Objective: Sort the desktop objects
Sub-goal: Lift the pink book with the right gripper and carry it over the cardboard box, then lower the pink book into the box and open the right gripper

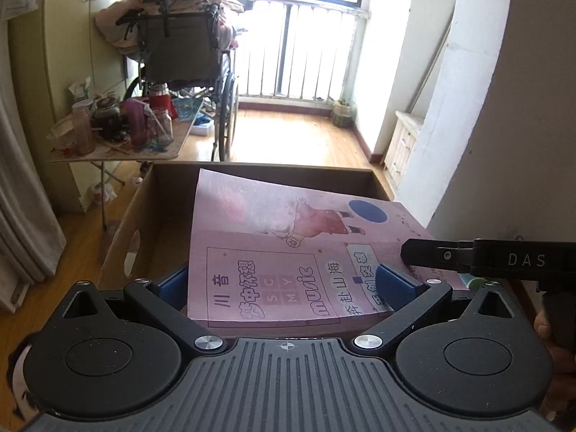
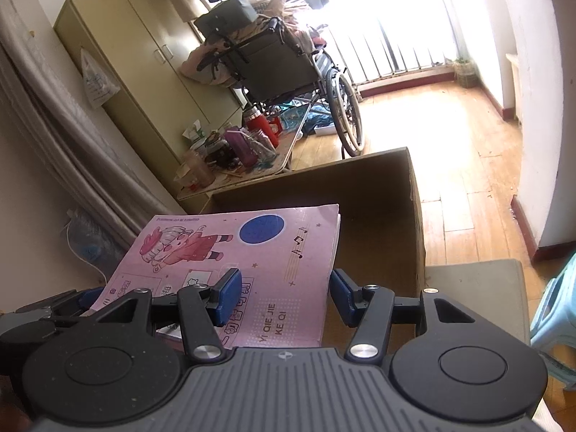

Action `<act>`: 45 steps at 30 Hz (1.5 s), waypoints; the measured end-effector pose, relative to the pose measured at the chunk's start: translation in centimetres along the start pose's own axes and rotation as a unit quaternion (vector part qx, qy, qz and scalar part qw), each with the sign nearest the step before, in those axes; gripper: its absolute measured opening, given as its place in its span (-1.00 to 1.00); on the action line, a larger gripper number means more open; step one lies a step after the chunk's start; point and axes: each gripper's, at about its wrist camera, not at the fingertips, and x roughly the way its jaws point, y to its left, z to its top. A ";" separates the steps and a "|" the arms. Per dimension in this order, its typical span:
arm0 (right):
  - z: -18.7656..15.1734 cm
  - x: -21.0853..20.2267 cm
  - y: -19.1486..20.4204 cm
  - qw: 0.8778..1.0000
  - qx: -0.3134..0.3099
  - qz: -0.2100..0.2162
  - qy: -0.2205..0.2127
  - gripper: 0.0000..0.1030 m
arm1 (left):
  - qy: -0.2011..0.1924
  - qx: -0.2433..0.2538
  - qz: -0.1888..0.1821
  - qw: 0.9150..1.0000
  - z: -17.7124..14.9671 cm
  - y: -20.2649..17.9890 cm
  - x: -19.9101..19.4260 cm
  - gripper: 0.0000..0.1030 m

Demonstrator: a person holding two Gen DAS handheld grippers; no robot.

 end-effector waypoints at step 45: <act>0.3 15.1 -0.6 0.941 -0.044 0.003 0.337 0.06 | 0.327 -0.057 -0.045 0.942 1.1 7.4 18.8 0.99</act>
